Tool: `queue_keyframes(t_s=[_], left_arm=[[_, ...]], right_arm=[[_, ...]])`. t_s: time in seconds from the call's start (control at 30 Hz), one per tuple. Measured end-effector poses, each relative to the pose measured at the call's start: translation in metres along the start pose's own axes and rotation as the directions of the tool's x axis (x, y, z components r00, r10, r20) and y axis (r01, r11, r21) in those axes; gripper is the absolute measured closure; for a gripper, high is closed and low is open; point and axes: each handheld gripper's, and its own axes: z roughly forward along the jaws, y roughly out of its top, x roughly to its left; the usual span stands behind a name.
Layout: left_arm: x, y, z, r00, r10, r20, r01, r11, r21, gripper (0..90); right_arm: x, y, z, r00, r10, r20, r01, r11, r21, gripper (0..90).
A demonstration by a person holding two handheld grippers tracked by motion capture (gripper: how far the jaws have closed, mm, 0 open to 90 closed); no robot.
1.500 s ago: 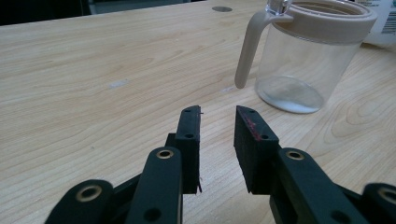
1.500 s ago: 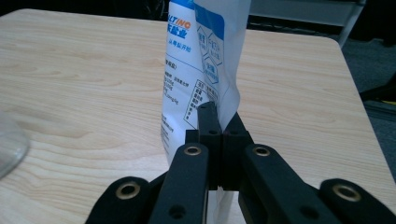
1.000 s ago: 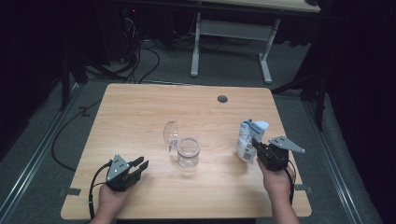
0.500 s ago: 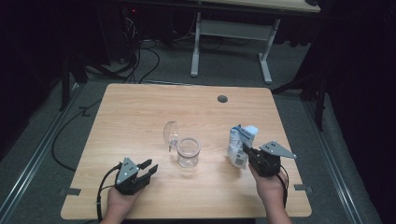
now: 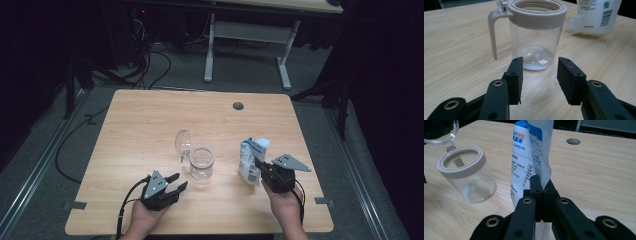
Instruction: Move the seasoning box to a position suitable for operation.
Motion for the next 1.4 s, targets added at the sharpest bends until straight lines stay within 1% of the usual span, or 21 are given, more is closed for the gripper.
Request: queue_keyframes(t_s=[0.03, 0.1, 0.2, 0.33, 0.5, 0.63, 0.73, 0.77, 0.93, 0.97, 1.0, 1.17, 1.37, 1.4], left_arm=[[-0.001, 0.000, -0.001, 0.9999, 0.012, -0.003, -0.012, 0.9999, 0.002, 56.0], [-0.001, -0.002, -0.002, 0.9998, 0.018, 0.000, -0.018, 0.9998, -0.003, 55.5], [-0.002, -0.005, -0.001, 0.9993, 0.037, -0.003, -0.037, 0.9993, 0.007, 54.9], [-0.002, -0.007, -0.002, 0.9996, 0.026, 0.005, -0.026, 0.9996, 0.004, 54.4], [0.000, -0.006, -0.007, 0.9999, 0.011, 0.012, -0.011, 0.9998, -0.018, 53.8], [0.002, -0.006, -0.009, 0.9999, -0.002, 0.015, 0.002, 0.9997, -0.025, 53.7], [0.002, -0.006, -0.009, 0.9999, -0.001, 0.015, 0.001, 0.9997, -0.026, 53.3], [0.002, -0.006, -0.009, 0.9999, -0.001, 0.016, 0.002, 0.9997, -0.026, 53.3], [0.002, -0.006, -0.010, 0.9998, -0.005, 0.021, 0.006, 0.9996, -0.029, 53.3], [0.002, -0.006, -0.010, 0.9997, -0.005, 0.022, 0.006, 0.9995, -0.030, 53.3], [0.002, -0.006, -0.010, 0.9997, -0.006, 0.023, 0.007, 0.9995, -0.030, 53.3], [0.001, -0.006, -0.009, 0.9995, -0.001, 0.031, 0.002, 0.9996, -0.028, 53.4], [0.000, -0.006, -0.009, 0.9994, 0.003, 0.035, -0.002, 0.9995, -0.031, 53.4], [0.000, -0.006, -0.010, 0.9994, 0.001, 0.035, 0.000, 0.9995, -0.031, 53.4]], right_arm=[[0.002, 0.001, 0.000, 1.0000, -0.004, 0.000, 0.004, 1.000, 0.008, 90.0], [0.005, 0.003, -0.001, 0.9998, -0.017, -0.005, 0.017, 1.000, 0.023, 90.0], [0.009, 0.006, -0.003, 0.9993, -0.035, -0.010, 0.035, 0.998, 0.052, 90.0], [0.013, 0.012, -0.005, 0.9988, -0.041, -0.025, 0.043, 0.994, 0.096, 90.0], [0.016, 0.021, -0.005, 0.9970, -0.071, -0.031, 0.075, 0.983, 0.167, 90.0], [0.017, 0.027, -0.003, 0.9955, -0.084, -0.043, 0.092, 0.969, 0.231, 90.0], [0.018, 0.031, -0.002, 0.9946, -0.089, -0.054, 0.100, 0.957, 0.273, 90.0], [0.018, 0.031, -0.001, 0.9948, -0.085, -0.056, 0.097, 0.954, 0.282, 90.0], [0.017, 0.037, 0.002, 0.9937, -0.084, -0.074, 0.104, 0.936, 0.336, 90.0], [0.017, 0.038, 0.002, 0.9933, -0.091, -0.071, 0.110, 0.932, 0.345, 90.0], [0.017, 0.040, 0.002, 0.9933, -0.089, -0.073, 0.109, 0.927, 0.358, 90.0], [0.016, 0.047, 0.002, 0.9931, -0.086, -0.080, 0.111, 0.910, 0.399, 90.0], [0.017, 0.055, 0.003, 0.9907, -0.108, -0.082, 0.134, 0.882, 0.452, 90.0], [0.017, 0.057, 0.004, 0.9904, -0.110, -0.084, 0.137, 0.875, 0.464, 90.0]])
